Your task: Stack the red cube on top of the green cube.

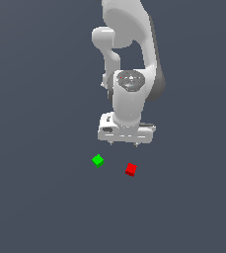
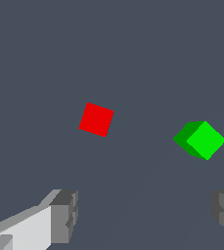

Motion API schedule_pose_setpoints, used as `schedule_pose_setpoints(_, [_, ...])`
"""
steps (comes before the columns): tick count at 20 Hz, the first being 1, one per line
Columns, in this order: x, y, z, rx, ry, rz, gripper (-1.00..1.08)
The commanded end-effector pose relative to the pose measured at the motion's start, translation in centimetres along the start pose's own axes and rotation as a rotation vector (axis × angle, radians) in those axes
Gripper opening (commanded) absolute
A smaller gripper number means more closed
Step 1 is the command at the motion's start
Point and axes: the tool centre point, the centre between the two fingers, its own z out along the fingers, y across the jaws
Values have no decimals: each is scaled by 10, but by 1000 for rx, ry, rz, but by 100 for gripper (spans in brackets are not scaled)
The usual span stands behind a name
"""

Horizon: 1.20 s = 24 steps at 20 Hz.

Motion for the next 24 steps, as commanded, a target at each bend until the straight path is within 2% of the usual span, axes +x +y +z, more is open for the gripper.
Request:
schedule_pose_setpoints(1, [6, -7, 12, -3, -4, 42, 100])
schedule_pose_setpoints(13, [42, -36, 67, -12, -20, 251, 100])
schedule_pose_setpoints(24, [55, -43, 84, -14, -25, 318, 100])
